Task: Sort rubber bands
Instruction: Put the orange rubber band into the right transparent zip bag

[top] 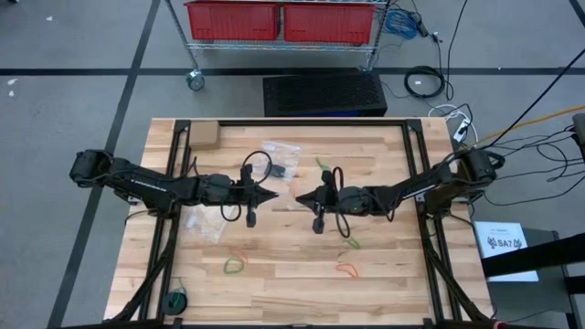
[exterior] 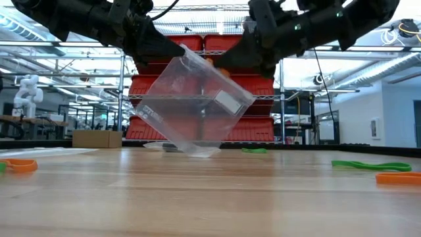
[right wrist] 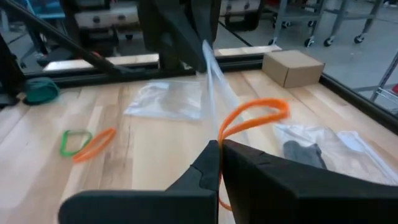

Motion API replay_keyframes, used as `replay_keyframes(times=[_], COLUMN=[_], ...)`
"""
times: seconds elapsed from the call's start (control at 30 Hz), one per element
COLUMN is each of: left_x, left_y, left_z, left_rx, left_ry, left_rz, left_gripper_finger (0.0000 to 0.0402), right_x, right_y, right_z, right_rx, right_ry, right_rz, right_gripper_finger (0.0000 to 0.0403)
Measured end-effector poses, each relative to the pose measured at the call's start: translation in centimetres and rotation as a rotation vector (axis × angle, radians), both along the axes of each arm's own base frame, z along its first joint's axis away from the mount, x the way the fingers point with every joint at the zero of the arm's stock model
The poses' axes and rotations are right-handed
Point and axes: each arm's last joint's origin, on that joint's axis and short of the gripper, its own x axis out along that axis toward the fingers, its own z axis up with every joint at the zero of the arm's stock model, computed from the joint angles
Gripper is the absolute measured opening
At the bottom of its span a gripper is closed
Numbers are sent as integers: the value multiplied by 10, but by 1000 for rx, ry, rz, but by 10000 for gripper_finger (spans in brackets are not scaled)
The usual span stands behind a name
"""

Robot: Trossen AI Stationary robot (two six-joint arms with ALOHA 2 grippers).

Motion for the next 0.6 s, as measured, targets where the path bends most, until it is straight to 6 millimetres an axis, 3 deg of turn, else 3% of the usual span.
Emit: replay_keyframes(times=[0.3,0.6], left_x=[0,0], left_y=[0,0], left_z=[0,0], left_rx=[0,-1], left_ry=[0,2], left_rz=[0,-1], left_gripper_finger=[0,0], right_x=[5,6], right_y=[-1,-19], right_z=[-8,-7], right_rx=[-24,-53], right_ry=[7,3], right_rz=[-14,-65], right_gripper_finger=[0,0])
